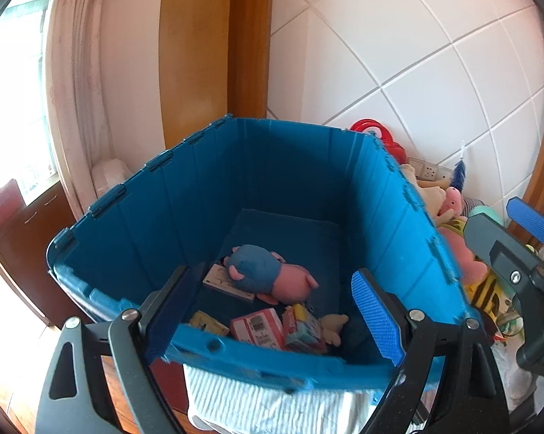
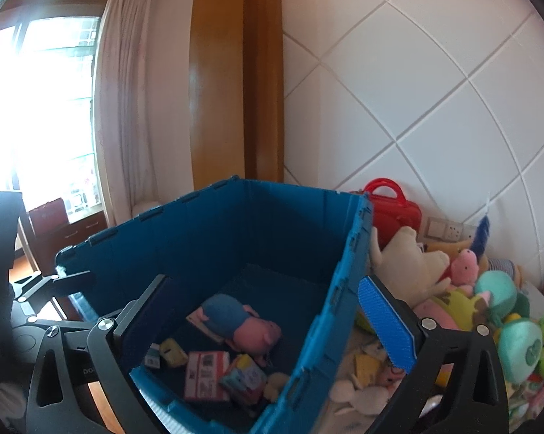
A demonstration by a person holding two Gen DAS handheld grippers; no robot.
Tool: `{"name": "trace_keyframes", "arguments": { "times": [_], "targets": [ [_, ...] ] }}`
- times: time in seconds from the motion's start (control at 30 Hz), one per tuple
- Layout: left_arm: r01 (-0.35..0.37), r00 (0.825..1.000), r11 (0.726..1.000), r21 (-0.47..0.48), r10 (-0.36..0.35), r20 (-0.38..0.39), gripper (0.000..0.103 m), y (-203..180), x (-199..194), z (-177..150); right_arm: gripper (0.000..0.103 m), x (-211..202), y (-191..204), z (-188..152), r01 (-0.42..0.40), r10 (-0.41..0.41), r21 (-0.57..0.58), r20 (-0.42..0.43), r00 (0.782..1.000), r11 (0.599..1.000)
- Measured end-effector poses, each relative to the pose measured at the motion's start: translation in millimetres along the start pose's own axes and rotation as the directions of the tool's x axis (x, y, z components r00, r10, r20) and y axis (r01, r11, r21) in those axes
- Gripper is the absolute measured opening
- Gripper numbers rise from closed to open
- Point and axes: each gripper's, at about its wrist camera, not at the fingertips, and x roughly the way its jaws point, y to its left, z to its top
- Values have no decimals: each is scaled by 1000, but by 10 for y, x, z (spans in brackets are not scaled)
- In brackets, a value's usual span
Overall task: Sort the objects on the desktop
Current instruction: 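Withdraw both grippers from the crate back over the pile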
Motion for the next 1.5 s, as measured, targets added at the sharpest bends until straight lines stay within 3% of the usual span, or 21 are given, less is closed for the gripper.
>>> {"name": "trace_keyframes", "arguments": {
  "times": [0.37, 0.83, 1.1, 1.5],
  "targets": [
    [30, 1000, 999, 29, -30, 2, 89, -829, -437, -386, 103, -736, -568, -362, 33, -33, 31, 3, 999, 999],
    [90, 993, 991, 103, -81, -87, 89, -1984, -752, -1115, 103, -1612, -1490, -1122, 104, -97, 112, -64, 993, 988],
    [119, 976, 984, 134, -91, -197, 89, -2345, -408, -1443, 103, -1630, -1912, -1532, 163, -139, 173, -142, 980, 971],
    [156, 929, 979, 128, -102, -357, 89, -2543, 462, -1820, 103, -1142, -2274, -2052, 248, -180, 219, -289, 940, 944]
  ]
}}
